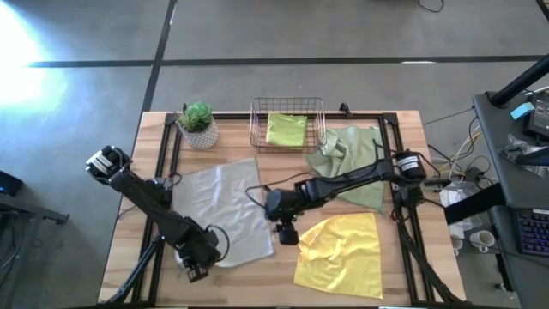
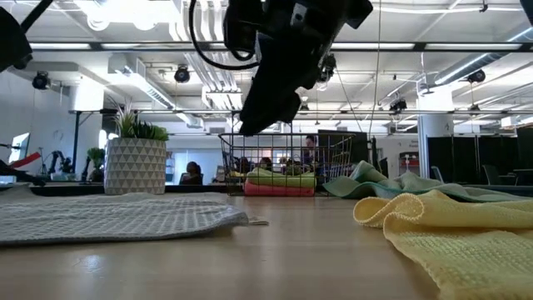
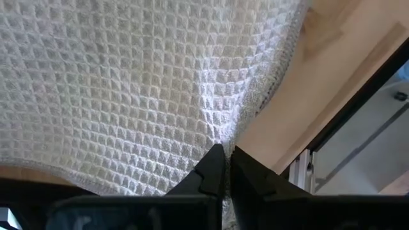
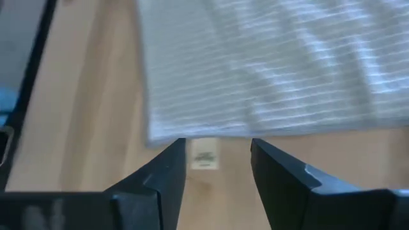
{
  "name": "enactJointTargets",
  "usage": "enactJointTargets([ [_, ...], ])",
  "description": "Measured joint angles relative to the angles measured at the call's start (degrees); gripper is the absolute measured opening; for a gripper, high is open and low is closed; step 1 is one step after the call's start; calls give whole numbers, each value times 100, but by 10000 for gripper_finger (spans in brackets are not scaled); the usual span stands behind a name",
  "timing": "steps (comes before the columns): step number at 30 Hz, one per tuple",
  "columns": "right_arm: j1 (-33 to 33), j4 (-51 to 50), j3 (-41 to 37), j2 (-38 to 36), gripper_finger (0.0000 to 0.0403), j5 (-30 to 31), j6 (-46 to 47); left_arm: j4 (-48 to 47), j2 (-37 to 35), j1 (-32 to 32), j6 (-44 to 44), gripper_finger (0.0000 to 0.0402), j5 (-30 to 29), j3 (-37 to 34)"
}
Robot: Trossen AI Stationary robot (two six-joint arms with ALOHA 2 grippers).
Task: Fold microfiber towels
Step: Fold the gray towel
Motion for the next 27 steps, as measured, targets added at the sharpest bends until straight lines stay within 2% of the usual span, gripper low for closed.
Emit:
enactJointTargets([
  [7, 337, 137, -97, 90, 179, -137, -714, 11, 3, -2, 98, 2, -79, -13],
  [14, 666, 500, -44, 454, 180, -99, -795, 15, 3, 0, 160, 2, -85, -20],
  [27, 844, 481, 642, 1341, 180, 425, -1044, 59, 3, -2, 291, 2, -112, -20],
])
